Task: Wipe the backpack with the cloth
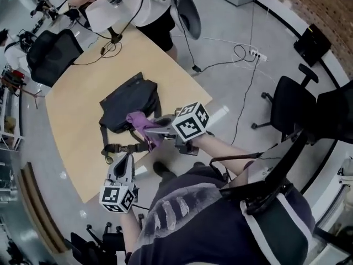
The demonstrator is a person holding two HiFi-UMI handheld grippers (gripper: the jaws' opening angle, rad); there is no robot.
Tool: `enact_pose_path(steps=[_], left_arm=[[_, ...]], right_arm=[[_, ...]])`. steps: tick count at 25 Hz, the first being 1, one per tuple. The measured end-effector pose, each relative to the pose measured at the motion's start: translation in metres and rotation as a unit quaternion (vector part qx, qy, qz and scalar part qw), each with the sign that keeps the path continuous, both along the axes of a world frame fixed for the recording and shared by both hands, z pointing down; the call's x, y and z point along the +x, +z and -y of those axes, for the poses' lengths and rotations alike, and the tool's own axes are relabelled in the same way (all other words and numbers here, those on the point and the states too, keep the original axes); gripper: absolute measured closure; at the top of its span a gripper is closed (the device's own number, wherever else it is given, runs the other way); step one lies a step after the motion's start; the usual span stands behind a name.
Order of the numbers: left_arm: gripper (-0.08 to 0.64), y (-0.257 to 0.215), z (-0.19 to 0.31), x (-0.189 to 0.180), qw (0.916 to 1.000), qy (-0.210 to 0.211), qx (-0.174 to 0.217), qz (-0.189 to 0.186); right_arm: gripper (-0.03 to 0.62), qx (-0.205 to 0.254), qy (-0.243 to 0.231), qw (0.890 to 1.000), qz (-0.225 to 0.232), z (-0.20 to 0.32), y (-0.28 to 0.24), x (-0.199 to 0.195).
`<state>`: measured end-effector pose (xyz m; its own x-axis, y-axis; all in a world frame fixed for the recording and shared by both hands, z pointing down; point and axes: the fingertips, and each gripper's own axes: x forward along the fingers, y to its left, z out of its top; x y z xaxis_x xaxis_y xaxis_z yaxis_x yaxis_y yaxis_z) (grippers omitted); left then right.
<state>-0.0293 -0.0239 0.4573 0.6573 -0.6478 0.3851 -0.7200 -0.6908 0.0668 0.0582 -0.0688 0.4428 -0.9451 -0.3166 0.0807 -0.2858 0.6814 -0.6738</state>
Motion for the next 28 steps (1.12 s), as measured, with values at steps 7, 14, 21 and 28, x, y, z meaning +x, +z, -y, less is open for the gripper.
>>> enact_pose_path(steps=[7, 14, 21, 28], left_arm=[[0.552, -0.002, -0.034, -0.004, 0.9994, -0.030, -0.017, 0.008], [0.552, -0.024, -0.047, -0.004, 0.9998, -0.005, 0.017, -0.005], [0.552, -0.026, -0.094, -0.066, 0.9993, -0.019, 0.032, -0.006], [0.552, -0.013, -0.152, -0.139, 0.9978, -0.040, 0.038, -0.036]], right_arm=[[0.563, 0.018, -0.026, 0.999, 0.033, -0.029, -0.021, 0.004], [0.561, 0.048, -0.017, 0.998, 0.028, -0.059, -0.038, -0.009], [0.563, 0.049, -0.014, 0.999, 0.012, -0.104, -0.042, -0.060], [0.562, 0.045, -0.019, 0.999, -0.024, -0.165, -0.035, -0.125]])
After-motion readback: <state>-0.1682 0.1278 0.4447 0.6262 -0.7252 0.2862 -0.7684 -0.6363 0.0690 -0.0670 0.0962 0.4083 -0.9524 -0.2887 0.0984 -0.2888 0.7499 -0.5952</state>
